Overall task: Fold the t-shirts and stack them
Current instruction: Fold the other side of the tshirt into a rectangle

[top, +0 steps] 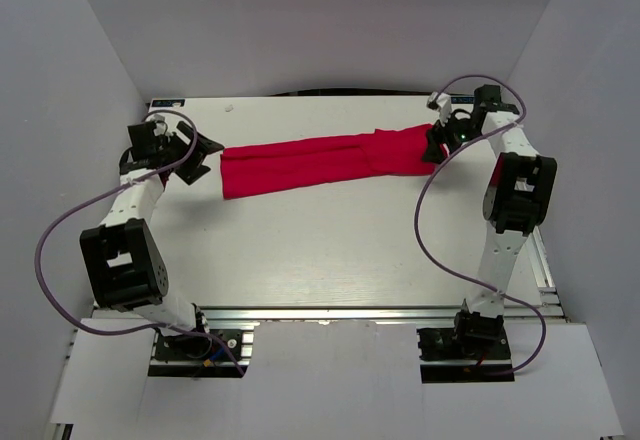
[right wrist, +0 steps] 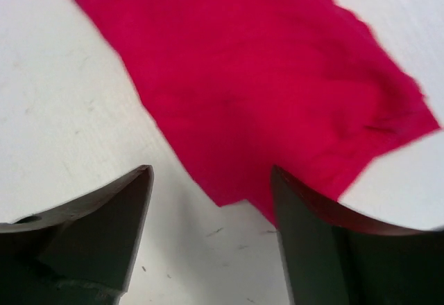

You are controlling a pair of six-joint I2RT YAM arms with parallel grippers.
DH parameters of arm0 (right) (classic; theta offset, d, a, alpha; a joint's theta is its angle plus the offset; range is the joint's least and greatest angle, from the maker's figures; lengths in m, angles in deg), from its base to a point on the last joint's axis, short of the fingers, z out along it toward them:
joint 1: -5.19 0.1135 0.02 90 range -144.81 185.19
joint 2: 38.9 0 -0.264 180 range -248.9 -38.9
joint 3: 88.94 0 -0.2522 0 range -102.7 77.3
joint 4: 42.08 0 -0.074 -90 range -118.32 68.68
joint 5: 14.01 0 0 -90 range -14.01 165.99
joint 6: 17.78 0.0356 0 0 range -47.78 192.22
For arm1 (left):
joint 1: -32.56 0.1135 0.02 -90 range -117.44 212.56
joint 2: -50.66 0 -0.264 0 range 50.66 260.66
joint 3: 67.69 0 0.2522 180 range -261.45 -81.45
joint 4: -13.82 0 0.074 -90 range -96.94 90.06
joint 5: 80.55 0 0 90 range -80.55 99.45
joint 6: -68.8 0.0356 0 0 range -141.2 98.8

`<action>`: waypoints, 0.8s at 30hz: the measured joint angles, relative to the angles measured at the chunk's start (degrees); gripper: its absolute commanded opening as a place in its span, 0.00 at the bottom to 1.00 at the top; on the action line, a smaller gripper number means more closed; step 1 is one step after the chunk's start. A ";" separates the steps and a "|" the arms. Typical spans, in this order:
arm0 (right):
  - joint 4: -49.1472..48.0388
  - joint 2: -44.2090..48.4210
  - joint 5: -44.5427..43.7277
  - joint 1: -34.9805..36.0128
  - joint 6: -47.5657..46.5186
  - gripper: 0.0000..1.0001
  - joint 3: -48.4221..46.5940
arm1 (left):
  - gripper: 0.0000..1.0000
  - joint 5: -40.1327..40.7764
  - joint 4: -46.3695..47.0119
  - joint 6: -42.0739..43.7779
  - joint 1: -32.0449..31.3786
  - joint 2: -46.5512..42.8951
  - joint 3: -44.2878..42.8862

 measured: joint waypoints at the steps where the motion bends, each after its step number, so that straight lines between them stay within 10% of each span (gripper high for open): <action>1: -0.92 -0.15 -0.50 -0.04 2.95 0.89 -0.85 | 0.87 -0.24 0.17 -0.07 0.00 -0.63 0.83; 14: -8.66 -1.73 -9.22 -0.37 28.26 0.89 -4.15 | 0.87 -1.33 0.85 -1.27 0.00 -5.33 6.64; 24: -7.23 -1.84 -6.40 -0.59 20.83 0.88 -3.72 | 0.87 -2.12 0.90 -1.86 0.00 -5.35 7.61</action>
